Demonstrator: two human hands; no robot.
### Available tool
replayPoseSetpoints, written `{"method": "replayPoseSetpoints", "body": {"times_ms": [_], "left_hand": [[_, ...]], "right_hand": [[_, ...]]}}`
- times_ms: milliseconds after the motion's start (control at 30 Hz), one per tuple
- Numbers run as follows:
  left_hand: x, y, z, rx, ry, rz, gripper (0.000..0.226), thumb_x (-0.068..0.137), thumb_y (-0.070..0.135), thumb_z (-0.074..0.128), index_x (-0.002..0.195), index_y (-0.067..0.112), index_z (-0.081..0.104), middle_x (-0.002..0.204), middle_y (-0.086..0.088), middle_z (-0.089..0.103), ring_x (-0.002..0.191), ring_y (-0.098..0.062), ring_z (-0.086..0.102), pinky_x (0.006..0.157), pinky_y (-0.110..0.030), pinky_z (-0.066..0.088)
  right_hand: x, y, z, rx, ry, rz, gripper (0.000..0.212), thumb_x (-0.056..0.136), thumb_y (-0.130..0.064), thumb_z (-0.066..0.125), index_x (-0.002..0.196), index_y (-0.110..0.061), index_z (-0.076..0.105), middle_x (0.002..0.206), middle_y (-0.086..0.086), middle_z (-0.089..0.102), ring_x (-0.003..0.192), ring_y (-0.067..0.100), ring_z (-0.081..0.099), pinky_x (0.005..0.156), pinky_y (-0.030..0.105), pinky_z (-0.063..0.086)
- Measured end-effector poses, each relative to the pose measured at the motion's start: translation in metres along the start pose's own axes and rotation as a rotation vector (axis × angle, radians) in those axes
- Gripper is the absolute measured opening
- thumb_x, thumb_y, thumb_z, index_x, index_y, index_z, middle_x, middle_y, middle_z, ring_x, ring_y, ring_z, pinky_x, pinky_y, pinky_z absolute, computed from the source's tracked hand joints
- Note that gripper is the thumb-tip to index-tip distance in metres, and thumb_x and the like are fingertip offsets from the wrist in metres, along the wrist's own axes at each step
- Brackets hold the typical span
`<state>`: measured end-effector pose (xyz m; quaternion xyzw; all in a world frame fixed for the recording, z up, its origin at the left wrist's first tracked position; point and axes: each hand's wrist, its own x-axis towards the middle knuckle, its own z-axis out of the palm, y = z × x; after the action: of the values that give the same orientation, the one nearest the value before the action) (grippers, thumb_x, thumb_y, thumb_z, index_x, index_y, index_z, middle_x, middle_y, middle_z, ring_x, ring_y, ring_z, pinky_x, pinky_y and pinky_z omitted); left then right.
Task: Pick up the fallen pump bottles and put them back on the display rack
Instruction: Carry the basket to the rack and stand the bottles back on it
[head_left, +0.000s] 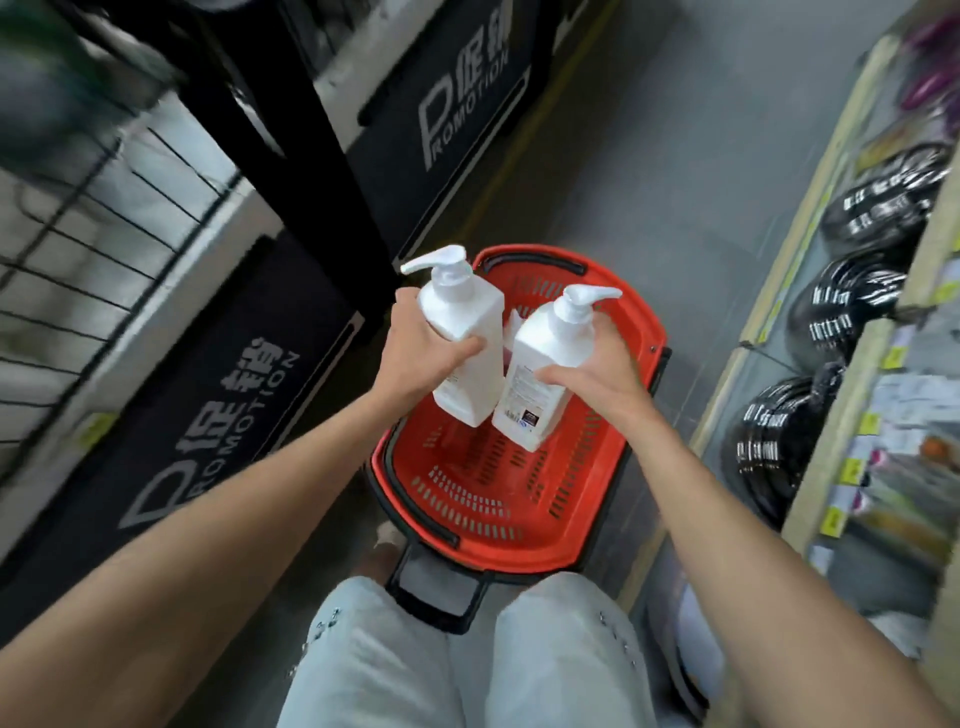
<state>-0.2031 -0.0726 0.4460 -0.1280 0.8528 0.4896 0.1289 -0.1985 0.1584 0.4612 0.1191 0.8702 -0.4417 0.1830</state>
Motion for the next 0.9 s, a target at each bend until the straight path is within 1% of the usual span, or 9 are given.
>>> {"method": "replayPoseSetpoints", "body": {"times_ms": [67, 133, 167, 300, 367, 433, 567, 667, 900], "left_hand": [[-0.018, 0.025, -0.029, -0.004, 0.054, 0.034, 0.071, 0.055, 0.06, 0.082, 0.105, 0.017, 0.054, 0.105, -0.003, 0.056, 0.097, -0.016, 0.063, 0.074, -0.038, 0.059], [-0.039, 0.052, -0.056, -0.034, 0.12, 0.111, 0.044, 0.062, 0.036, 0.083, 0.095, 0.029, 0.055, 0.097, 0.003, 0.057, 0.094, -0.009, 0.061, 0.075, -0.034, 0.058], [-0.049, 0.063, -0.068, -0.052, 0.145, 0.149, 0.042, 0.065, 0.027, 0.083, 0.091, 0.036, 0.051, 0.095, 0.009, 0.054, 0.094, -0.007, 0.059, 0.075, -0.03, 0.055], [-0.08, 0.091, -0.126, -0.071, 0.247, 0.228, 0.05, 0.065, 0.03, 0.079, 0.096, 0.04, 0.042, 0.1, 0.017, 0.047, 0.095, 0.001, 0.053, 0.079, -0.023, 0.046], [-0.09, 0.098, -0.156, -0.067, 0.287, 0.212, 0.056, 0.062, 0.041, 0.075, 0.106, 0.033, 0.04, 0.109, 0.006, 0.05, 0.101, -0.006, 0.054, 0.085, -0.028, 0.048], [-0.097, 0.102, -0.185, -0.056, 0.364, 0.171, 0.069, 0.062, 0.043, 0.074, 0.117, 0.027, 0.037, 0.118, -0.001, 0.048, 0.107, -0.016, 0.052, 0.089, -0.036, 0.048], [-0.113, 0.106, -0.24, -0.027, 0.547, 0.166, 0.076, 0.062, 0.04, 0.075, 0.124, 0.016, 0.039, 0.117, 0.0, 0.047, 0.108, -0.015, 0.05, 0.089, -0.034, 0.045], [-0.125, 0.106, -0.28, -0.024, 0.694, 0.165, 0.077, 0.063, 0.041, 0.076, 0.124, 0.012, 0.04, 0.116, -0.002, 0.05, 0.107, -0.019, 0.052, 0.089, -0.036, 0.045], [-0.141, 0.096, -0.359, -0.089, 1.021, 0.035, 0.084, 0.061, 0.044, 0.078, 0.124, 0.008, 0.036, 0.117, -0.007, 0.057, 0.104, -0.023, 0.058, 0.084, -0.036, 0.049]], "right_hand": [[-0.008, -0.035, -0.008, -0.051, -0.015, -0.07, 0.075, 0.041, -0.046, 0.076, 0.108, -0.023, 0.052, 0.108, -0.003, 0.061, 0.1, 0.017, 0.059, 0.087, 0.043, 0.049], [-0.015, -0.068, -0.012, -0.101, -0.041, -0.151, 0.074, 0.041, -0.049, 0.074, 0.107, -0.021, 0.056, 0.104, -0.004, 0.064, 0.096, 0.017, 0.061, 0.083, 0.044, 0.051], [-0.017, -0.085, -0.013, -0.134, -0.047, -0.194, 0.071, 0.041, -0.05, 0.074, 0.105, -0.023, 0.057, 0.101, -0.005, 0.065, 0.093, 0.017, 0.062, 0.08, 0.043, 0.052], [-0.037, -0.163, -0.013, -0.2, -0.093, -0.34, 0.076, 0.044, -0.048, 0.073, 0.112, -0.018, 0.057, 0.105, -0.003, 0.061, 0.094, 0.017, 0.059, 0.076, 0.034, 0.049], [-0.045, -0.196, -0.008, -0.191, -0.115, -0.385, 0.075, 0.046, -0.045, 0.073, 0.113, -0.017, 0.055, 0.109, 0.0, 0.058, 0.097, 0.018, 0.056, 0.075, 0.031, 0.044], [-0.052, -0.226, 0.002, -0.173, -0.144, -0.448, 0.076, 0.044, -0.048, 0.073, 0.112, -0.018, 0.055, 0.109, 0.0, 0.059, 0.099, 0.019, 0.057, 0.078, 0.035, 0.048], [-0.062, -0.281, 0.026, -0.175, -0.191, -0.576, 0.074, 0.046, -0.049, 0.074, 0.111, -0.02, 0.054, 0.109, -0.001, 0.058, 0.102, 0.019, 0.056, 0.084, 0.041, 0.05], [-0.071, -0.317, 0.044, -0.187, -0.235, -0.683, 0.065, 0.057, -0.034, 0.083, 0.113, -0.016, 0.055, 0.108, 0.0, 0.057, 0.102, 0.019, 0.054, 0.084, 0.039, 0.048], [-0.083, -0.377, 0.086, -0.215, -0.294, -0.844, 0.068, 0.057, -0.033, 0.084, 0.114, -0.014, 0.053, 0.107, 0.0, 0.056, 0.101, 0.019, 0.053, 0.083, 0.036, 0.046]]}}
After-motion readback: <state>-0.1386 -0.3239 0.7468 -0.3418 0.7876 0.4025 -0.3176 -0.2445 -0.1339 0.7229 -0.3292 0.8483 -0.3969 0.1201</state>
